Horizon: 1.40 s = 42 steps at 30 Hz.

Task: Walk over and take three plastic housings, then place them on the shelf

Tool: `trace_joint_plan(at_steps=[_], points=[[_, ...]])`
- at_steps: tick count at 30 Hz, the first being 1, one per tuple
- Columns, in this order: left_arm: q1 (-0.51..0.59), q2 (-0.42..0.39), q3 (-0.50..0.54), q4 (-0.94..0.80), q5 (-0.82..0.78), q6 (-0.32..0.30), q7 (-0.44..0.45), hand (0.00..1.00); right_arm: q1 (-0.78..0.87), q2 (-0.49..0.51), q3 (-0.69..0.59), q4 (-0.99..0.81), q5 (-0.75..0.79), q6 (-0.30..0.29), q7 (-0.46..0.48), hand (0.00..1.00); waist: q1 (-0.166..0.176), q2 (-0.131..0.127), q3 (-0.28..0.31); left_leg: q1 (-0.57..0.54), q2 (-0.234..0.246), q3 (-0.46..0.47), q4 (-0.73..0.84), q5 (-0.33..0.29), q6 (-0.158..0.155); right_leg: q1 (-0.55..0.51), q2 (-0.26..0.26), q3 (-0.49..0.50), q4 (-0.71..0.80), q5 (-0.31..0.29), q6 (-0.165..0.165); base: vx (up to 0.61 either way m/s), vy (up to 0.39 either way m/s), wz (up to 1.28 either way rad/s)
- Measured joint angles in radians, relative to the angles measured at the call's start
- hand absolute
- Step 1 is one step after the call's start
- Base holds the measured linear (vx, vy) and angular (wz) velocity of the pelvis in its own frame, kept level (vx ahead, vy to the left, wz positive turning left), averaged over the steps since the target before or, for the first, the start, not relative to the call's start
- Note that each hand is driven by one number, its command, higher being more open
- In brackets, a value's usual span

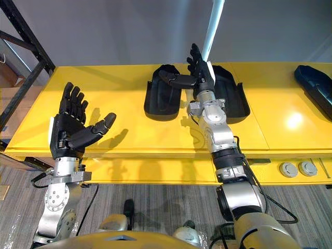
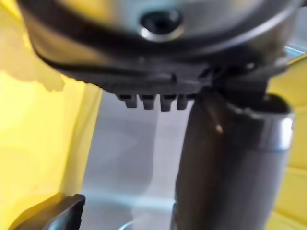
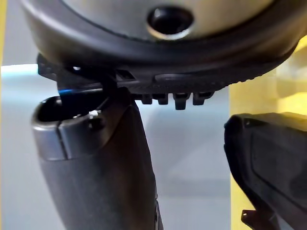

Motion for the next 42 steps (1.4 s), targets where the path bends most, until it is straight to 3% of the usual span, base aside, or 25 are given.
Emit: trace_joint_plan(at_steps=[5,15,29,42], points=[[0.0,0.0,-0.01,0.0,0.0,0.0,-0.004,1.0,-0.037,-0.004,0.009,0.084,0.046,0.082,-0.025,1.0,0.0,0.0,0.0,0.0,0.001,-0.001,0.0,0.004,0.0,0.0,0.001,0.0,0.0,0.003,-0.001,0.0,0.0,0.0],[0.0,0.0,-0.034,0.0,0.0,0.012,0.012,1.0,-0.092,-0.004,0.02,0.139,0.036,0.125,-0.079,1.0,0.001,0.001,-0.001,-0.001,0.0,-0.001,0.0,0.005,0.0,-0.001,0.001,0.001,-0.002,0.006,-0.001,0.0,0.0,0.0],[-0.008,0.024,-0.07,0.027,0.0,0.022,0.006,1.0,-0.176,-0.017,0.098,0.31,0.038,0.131,0.054,1.0,0.018,0.006,0.0,-0.013,0.002,-0.012,0.001,0.006,-0.001,0.002,0.008,-0.007,-0.021,0.014,-0.001,0.0,-0.001,0.0],[-0.012,0.042,-0.082,0.068,0.0,0.025,0.011,1.0,-0.255,-0.044,0.126,0.368,0.038,0.129,0.078,1.0,0.038,0.009,0.002,-0.012,0.008,-0.016,0.002,0.005,-0.002,0.014,0.019,-0.014,-0.038,0.018,-0.003,0.0,-0.002,0.01]])
